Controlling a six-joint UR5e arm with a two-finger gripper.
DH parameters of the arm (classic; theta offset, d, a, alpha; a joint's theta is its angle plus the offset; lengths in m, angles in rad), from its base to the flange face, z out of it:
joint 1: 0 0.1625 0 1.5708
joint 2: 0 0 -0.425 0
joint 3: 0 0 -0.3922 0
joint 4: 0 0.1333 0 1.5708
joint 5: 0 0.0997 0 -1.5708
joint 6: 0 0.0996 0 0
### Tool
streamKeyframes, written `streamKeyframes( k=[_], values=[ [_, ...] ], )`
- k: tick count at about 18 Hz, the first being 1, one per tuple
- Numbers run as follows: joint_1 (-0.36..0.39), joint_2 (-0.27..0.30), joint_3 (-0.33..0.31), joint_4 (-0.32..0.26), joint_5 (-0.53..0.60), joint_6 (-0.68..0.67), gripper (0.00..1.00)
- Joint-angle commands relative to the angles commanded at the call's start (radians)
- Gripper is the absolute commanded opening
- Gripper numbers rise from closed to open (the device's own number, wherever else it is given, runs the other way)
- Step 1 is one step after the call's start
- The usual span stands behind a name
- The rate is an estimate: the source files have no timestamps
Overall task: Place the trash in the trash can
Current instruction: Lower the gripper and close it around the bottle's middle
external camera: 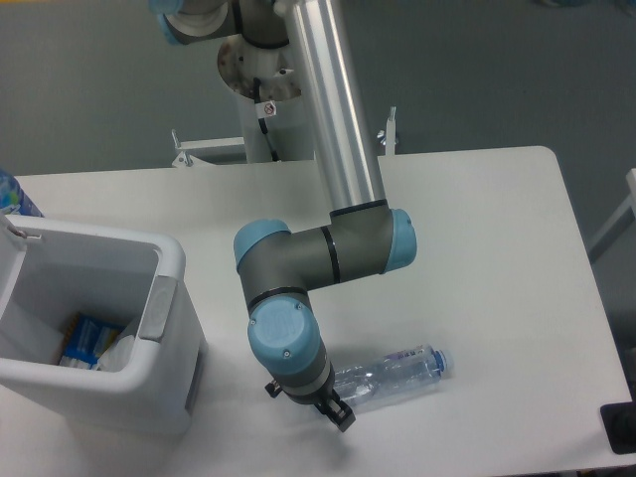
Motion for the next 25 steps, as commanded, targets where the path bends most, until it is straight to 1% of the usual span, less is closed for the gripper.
streamKeyframes(
  k=[3, 5, 6, 7, 8, 10, 13, 16, 17, 19, 23, 25],
  values=[
    [0.000, 0.003, 0.002, -0.002, 0.000, -0.003, 0.61],
    [0.000, 0.011, -0.002, -0.003, -0.002, -0.012, 0.48],
    [0.000, 0.015, -0.005, -0.003, -0.003, -0.015, 0.44],
    [0.000, 0.018, -0.006, -0.003, -0.002, -0.018, 0.43],
    [0.002, 0.018, -0.005, -0.003, -0.003, -0.032, 0.40],
    [0.002, 0.021, -0.003, -0.003, -0.009, -0.078, 0.40],
    [0.002, 0.031, 0.008, -0.003, -0.014, -0.087, 0.37],
    [0.026, 0.061, 0.011, -0.003, -0.020, -0.083, 0.37],
    [0.037, 0.070, 0.017, -0.003, -0.041, -0.086, 0.37],
    [0.058, 0.086, 0.024, -0.003, -0.127, -0.097, 0.37],
    [0.097, 0.097, 0.066, -0.003, -0.271, -0.158, 0.37],
    [0.126, 0.104, 0.083, -0.003, -0.365, -0.189, 0.37]
  ],
)
